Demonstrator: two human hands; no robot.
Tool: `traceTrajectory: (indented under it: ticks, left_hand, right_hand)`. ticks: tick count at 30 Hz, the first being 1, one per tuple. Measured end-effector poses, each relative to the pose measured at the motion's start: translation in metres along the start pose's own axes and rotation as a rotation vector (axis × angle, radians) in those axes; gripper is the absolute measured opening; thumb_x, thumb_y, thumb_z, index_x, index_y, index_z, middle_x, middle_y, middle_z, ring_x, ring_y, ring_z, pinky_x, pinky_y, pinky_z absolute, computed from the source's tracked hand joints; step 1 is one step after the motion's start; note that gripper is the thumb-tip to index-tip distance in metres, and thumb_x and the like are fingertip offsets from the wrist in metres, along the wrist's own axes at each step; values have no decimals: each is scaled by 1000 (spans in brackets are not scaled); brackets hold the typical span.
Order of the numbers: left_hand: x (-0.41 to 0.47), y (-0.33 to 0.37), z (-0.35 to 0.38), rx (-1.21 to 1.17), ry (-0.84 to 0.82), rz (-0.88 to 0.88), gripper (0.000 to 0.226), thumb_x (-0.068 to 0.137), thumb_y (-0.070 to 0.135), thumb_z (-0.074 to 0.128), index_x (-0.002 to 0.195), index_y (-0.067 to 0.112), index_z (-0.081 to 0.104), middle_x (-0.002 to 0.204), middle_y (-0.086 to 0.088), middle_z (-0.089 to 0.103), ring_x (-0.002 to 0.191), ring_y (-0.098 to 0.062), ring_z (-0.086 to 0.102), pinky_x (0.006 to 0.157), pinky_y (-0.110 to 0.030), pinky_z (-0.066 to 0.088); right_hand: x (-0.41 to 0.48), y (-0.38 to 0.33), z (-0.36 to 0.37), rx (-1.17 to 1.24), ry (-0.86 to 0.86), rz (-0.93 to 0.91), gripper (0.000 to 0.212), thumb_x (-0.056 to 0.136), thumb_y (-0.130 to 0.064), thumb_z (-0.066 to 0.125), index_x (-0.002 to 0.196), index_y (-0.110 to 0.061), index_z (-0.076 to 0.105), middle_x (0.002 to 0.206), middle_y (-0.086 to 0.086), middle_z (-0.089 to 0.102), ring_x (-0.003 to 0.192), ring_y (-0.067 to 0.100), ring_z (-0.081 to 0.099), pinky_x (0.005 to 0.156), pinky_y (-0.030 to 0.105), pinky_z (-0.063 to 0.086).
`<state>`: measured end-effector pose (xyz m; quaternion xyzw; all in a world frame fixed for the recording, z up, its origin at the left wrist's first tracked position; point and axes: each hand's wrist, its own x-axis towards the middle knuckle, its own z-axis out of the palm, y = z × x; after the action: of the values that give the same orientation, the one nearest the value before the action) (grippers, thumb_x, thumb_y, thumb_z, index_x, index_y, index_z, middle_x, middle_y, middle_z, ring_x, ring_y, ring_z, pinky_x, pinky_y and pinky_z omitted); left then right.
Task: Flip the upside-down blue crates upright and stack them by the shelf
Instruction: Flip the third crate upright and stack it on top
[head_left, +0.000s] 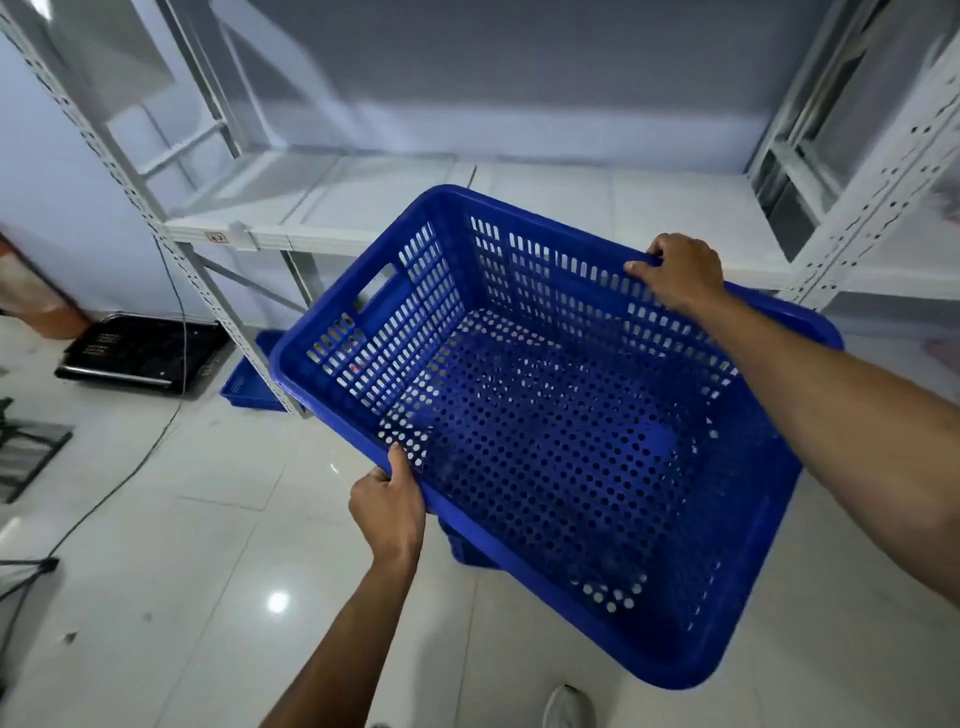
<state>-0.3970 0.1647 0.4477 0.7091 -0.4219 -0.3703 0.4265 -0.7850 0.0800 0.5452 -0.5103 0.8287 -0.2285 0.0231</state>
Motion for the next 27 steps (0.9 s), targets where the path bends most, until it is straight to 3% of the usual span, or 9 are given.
traceTrajectory:
  ticks: [5, 9, 12, 17, 23, 27]
  left_hand:
    - [-38, -16, 31, -20, -58, -58, 58, 97, 38, 51, 56, -3, 54, 49, -5, 57, 42, -17, 52, 53, -33, 47]
    - [-58, -20, 42, -75, -250, -98, 56, 99, 43, 50, 73, -4, 67, 55, -10, 71, 54, -20, 71, 60, -31, 55]
    - [-61, -13, 50, -139, -381, -136, 55, 98, 42, 52, 78, -6, 69, 61, -14, 73, 60, -27, 74, 61, -26, 55]
    - [-55, -4, 65, -243, -509, -270, 60, 99, 39, 53, 80, -14, 72, 71, -25, 73, 68, -36, 74, 80, -36, 56]
    - [-60, 0, 88, -236, -667, -446, 55, 96, 38, 58, 95, -15, 70, 83, -28, 74, 73, -42, 73, 80, -42, 61]
    - [-61, 5, 103, -250, -712, -498, 54, 97, 37, 56, 105, -16, 66, 86, -28, 74, 66, -36, 72, 78, -41, 61]
  right_hand:
    - [18, 32, 2, -42, -49, -50, 43, 90, -45, 65, 104, -4, 64, 107, 16, 66, 95, 34, 61, 76, 38, 44]
    - [36, 38, 9, -44, -77, -50, 42, 90, -43, 66, 106, -4, 64, 110, 15, 65, 97, 34, 60, 76, 39, 45]
    - [51, 41, 14, -61, -64, 5, 42, 90, -45, 66, 108, -7, 66, 112, 13, 65, 102, 34, 59, 81, 41, 47]
    - [80, 46, 26, -109, -77, 43, 41, 87, -48, 67, 108, -12, 67, 114, 12, 65, 105, 35, 58, 87, 44, 48]
    - [108, 53, 44, -109, -113, 33, 40, 86, -47, 69, 111, -16, 67, 120, 13, 62, 109, 37, 55, 87, 44, 47]
    - [125, 52, 59, -101, -159, 33, 40, 89, -45, 68, 119, -18, 66, 127, 13, 57, 113, 38, 53, 92, 44, 47]
